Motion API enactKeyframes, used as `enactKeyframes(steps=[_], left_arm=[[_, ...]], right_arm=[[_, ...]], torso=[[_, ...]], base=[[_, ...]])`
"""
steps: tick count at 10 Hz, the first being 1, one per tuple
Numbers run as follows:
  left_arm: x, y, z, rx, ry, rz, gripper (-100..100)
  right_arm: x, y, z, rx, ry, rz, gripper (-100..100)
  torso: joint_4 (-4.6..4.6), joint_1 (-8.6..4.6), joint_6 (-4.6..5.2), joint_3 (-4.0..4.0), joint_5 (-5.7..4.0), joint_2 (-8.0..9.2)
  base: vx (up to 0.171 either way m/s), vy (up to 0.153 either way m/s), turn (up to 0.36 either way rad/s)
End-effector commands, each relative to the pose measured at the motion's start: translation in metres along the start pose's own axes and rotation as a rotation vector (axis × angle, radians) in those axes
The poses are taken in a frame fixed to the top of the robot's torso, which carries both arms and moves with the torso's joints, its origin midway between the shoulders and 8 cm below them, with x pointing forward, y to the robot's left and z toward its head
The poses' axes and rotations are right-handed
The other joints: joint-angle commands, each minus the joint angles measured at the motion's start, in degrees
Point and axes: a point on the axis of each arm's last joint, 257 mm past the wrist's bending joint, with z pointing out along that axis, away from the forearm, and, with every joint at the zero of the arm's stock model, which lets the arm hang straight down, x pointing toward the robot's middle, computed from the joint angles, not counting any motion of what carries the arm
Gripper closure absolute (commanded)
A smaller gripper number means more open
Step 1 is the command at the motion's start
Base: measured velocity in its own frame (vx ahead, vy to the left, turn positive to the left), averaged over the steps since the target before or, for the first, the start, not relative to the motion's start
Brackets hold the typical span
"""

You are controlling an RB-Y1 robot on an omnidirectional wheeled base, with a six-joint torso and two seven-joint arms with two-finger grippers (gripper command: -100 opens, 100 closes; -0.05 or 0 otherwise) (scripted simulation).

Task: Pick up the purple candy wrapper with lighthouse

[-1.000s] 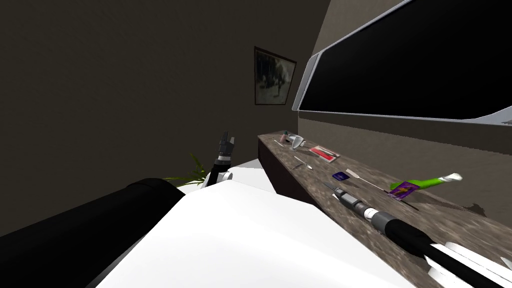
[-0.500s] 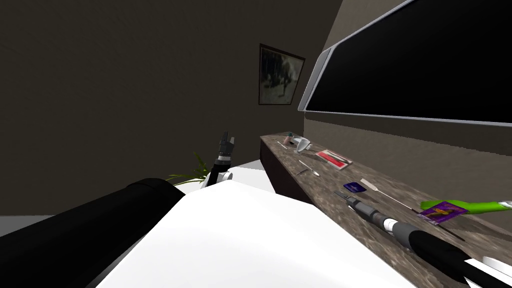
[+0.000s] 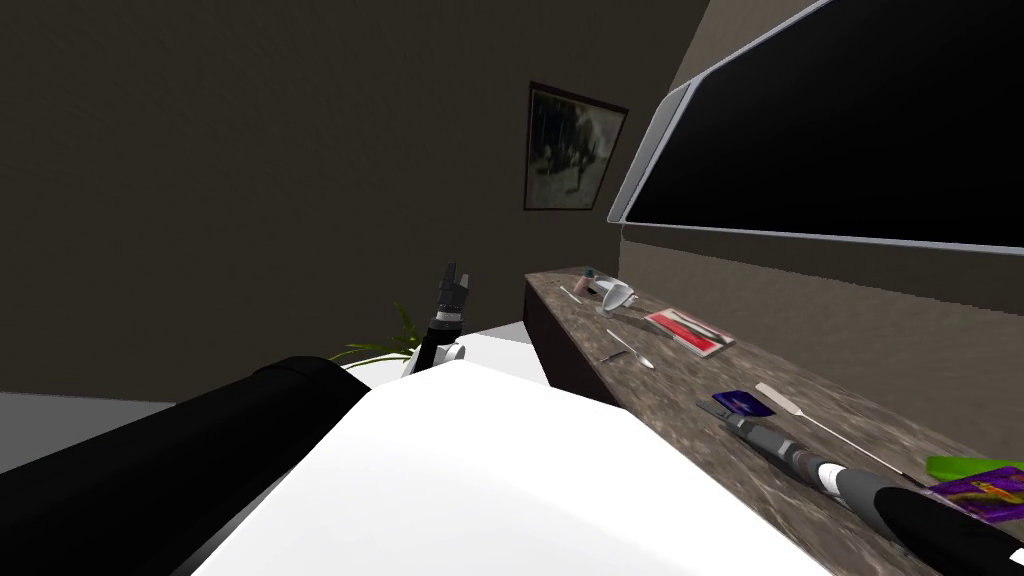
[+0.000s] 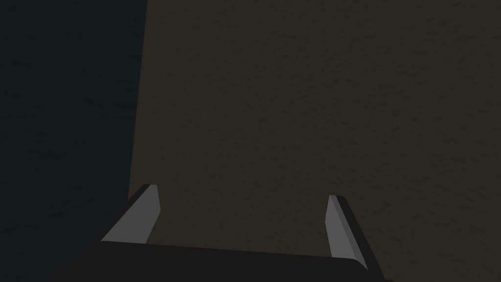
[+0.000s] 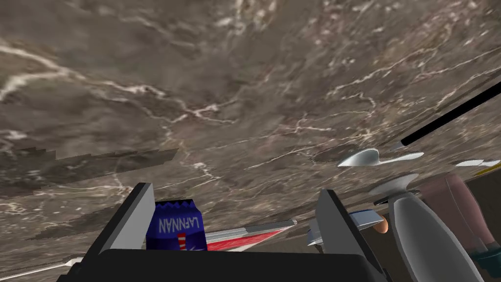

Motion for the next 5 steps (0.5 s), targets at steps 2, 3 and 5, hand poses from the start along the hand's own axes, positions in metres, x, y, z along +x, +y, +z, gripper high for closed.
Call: enactKeyframes(steps=[2,3,5], left_arm=[[0.0,0.0,0.0,0.0,0.0,0.0,0],[0.0,0.0,0.0,0.0,0.0,0.0,0],[0.0,0.0,0.0,0.0,0.0,0.0,0]], right_arm=[[-0.007,-0.028,-0.01,0.071,0.008,-0.034,-100],[-0.007,-0.028,-0.01,0.071,0.008,-0.034,-100],[-0.011,-0.048,-0.018,0.124,0.014,-0.06,-100]], torso=[[0.0,0.02,-0.02,0.0,0.01,0.0],[0.02,0.02,0.02,0.05,0.0,0.09],[0.06,0.04,0.0,0.14,0.01,0.24]], base=[[0.068,-0.009,0.085],[0.011,-0.003,-0.021],[0.03,-0.006,0.07]])
